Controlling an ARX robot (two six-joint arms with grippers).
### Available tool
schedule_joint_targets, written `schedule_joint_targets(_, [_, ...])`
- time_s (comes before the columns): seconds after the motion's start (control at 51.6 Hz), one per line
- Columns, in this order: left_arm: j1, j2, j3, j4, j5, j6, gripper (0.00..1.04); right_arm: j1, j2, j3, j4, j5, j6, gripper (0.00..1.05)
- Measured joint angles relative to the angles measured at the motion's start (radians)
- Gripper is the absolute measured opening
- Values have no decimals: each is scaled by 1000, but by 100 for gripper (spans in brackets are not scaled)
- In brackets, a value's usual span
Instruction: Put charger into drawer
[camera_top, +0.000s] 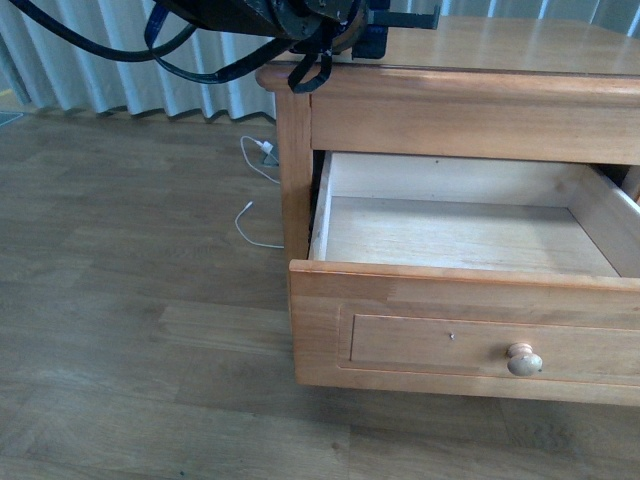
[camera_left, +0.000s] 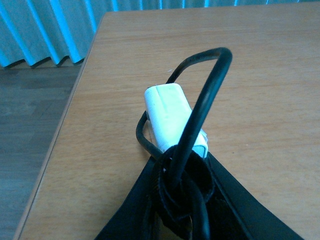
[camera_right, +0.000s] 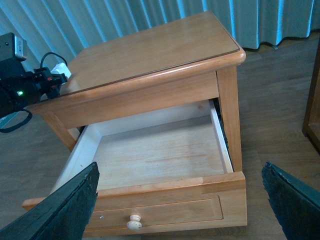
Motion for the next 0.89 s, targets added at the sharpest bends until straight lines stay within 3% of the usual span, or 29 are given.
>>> schedule_joint_targets(0.387, [1,-466,-552,186,64,29,22,0,0,0,0,0,0,97])
schedule_joint_targets(0.62, [-8,-745,-890,198,81,11,22,0,0,0,0,0,0,97])
schedule_joint_targets(0.891, [-49,-776,-1020,185,124,-32,22,0,0,0,0,0,0,97])
